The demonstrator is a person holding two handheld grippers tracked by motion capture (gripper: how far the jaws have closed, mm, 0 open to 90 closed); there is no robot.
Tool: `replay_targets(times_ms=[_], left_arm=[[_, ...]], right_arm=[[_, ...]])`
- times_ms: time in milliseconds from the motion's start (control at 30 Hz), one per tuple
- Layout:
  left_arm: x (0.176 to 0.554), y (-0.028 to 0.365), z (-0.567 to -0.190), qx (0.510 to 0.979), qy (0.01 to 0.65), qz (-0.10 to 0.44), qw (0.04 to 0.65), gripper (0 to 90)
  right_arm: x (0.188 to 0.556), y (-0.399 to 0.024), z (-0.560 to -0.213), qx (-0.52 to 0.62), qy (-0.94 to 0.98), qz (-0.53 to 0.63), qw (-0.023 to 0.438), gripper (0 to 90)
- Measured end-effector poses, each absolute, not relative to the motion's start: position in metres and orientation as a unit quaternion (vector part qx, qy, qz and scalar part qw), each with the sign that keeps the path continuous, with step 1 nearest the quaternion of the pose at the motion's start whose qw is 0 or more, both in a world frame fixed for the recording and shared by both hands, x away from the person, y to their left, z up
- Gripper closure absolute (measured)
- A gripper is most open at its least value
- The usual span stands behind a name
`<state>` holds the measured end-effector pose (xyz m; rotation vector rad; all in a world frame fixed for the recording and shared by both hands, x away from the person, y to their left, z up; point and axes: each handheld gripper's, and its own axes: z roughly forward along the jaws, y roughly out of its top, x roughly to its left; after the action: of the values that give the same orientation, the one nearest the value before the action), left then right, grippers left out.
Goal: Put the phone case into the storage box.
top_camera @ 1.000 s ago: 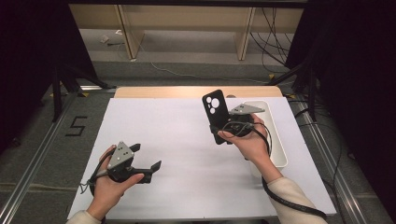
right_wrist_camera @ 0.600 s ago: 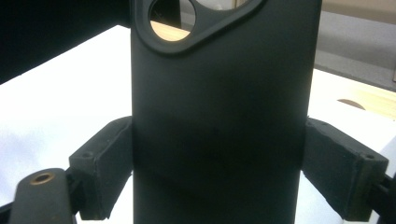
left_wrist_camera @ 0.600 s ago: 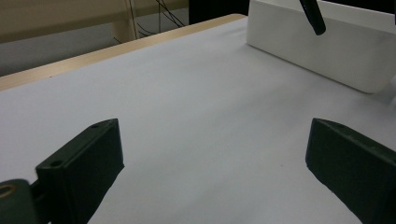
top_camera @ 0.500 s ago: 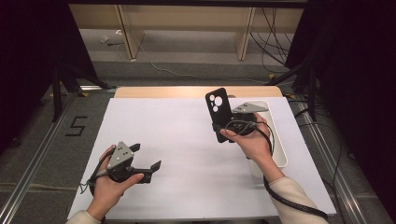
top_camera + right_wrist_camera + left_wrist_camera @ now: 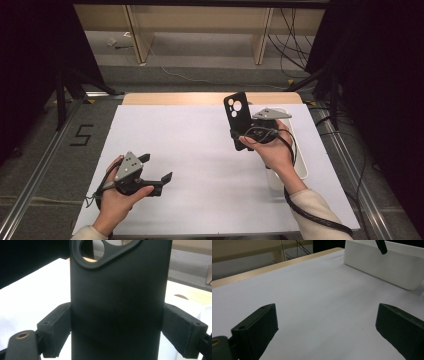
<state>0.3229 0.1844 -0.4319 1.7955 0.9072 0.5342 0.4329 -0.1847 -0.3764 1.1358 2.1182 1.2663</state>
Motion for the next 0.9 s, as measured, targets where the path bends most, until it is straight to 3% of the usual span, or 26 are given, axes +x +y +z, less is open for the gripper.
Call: replay_targets(times_ms=[900], left_arm=[[0.323, 0.185, -0.432, 0.744, 0.376, 0.222, 0.505, 3.8]], right_arm=[[0.435, -0.199, -0.368, 0.426, 0.744, 0.463, 0.224, 15.7]])
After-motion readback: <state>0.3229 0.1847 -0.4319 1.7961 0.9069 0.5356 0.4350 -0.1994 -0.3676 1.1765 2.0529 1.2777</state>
